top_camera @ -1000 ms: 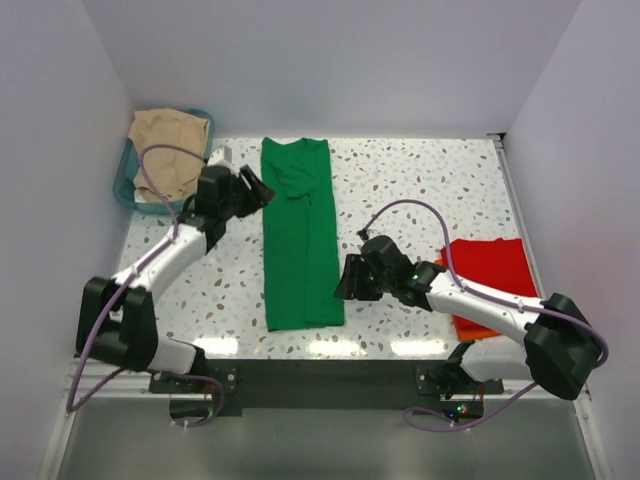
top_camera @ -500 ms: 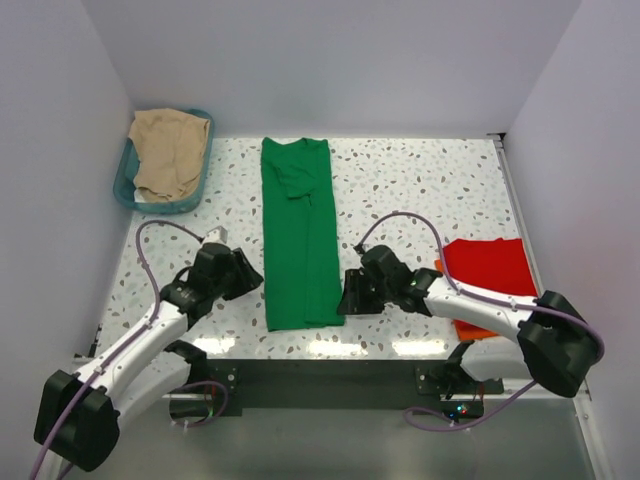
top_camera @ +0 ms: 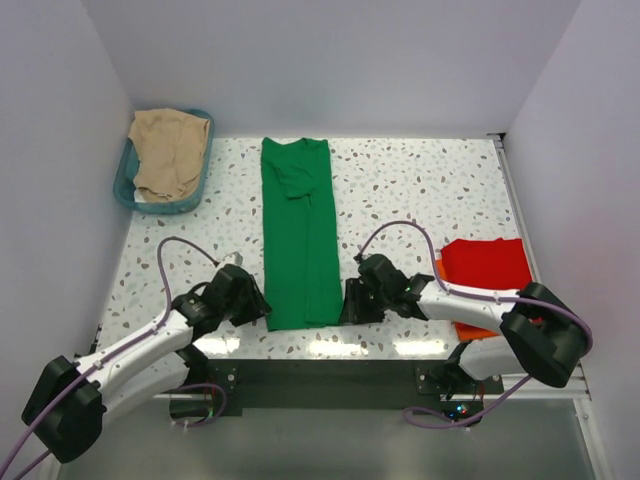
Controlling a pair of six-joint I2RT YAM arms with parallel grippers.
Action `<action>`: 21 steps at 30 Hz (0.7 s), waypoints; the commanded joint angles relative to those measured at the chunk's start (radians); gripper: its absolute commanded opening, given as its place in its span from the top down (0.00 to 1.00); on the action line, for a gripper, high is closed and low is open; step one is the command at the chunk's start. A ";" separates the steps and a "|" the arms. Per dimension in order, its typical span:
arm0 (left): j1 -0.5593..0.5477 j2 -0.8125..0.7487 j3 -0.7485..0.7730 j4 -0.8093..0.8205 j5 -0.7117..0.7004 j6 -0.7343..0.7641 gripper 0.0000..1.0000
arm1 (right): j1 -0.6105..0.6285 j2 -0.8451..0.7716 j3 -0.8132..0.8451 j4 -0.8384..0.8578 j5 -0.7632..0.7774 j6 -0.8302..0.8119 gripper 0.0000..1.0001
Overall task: Fold and stack the t-shirts
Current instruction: Fold the tshirt
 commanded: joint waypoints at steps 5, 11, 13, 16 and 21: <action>-0.051 -0.018 -0.028 -0.025 -0.010 -0.071 0.55 | 0.005 -0.010 -0.065 0.134 0.023 0.086 0.54; -0.094 -0.010 -0.029 -0.069 -0.007 -0.104 0.58 | 0.003 -0.010 -0.101 0.174 0.033 0.133 0.55; -0.105 -0.010 -0.031 -0.077 -0.007 -0.111 0.59 | 0.003 -0.021 -0.113 0.174 0.039 0.141 0.55; -0.125 -0.016 -0.034 -0.094 -0.004 -0.130 0.61 | 0.003 -0.023 -0.122 0.202 0.039 0.150 0.55; -0.155 -0.024 -0.041 -0.108 -0.002 -0.154 0.65 | 0.005 -0.021 -0.136 0.209 0.037 0.155 0.56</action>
